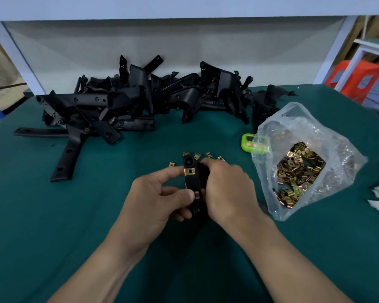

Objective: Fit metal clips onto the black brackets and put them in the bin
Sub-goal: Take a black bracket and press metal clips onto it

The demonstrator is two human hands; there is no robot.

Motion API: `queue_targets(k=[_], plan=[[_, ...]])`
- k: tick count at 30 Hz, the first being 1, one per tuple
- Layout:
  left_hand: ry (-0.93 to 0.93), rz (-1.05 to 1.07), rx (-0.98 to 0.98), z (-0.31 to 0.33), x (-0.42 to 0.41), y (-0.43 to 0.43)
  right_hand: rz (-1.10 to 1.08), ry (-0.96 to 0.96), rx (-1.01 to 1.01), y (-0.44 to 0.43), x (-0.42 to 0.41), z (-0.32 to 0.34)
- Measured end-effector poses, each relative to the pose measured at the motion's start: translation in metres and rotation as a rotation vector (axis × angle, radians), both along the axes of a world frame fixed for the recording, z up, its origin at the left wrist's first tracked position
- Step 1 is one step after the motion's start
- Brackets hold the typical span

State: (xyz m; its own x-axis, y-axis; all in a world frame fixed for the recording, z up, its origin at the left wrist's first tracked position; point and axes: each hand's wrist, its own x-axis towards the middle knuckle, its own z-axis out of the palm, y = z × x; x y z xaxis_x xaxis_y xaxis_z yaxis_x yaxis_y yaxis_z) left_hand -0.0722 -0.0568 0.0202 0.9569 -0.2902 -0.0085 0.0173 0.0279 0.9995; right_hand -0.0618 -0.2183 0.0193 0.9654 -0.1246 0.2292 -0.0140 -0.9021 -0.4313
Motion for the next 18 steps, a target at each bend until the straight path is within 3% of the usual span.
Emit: queue_targets(k=[5,12,18], plan=[[0.131,0.002,-0.06,0.002,0.001,-0.003,-0.046,0.022,0.069,-0.004,0.002,0.001],[-0.287,0.204,0.376,0.003,-0.011,-0.014,-0.079,-0.021,0.05,0.001,-0.003,0.004],[-0.435,0.375,0.65,-0.006,-0.008,-0.011,0.025,-0.079,0.034,0.009,-0.009,0.002]])
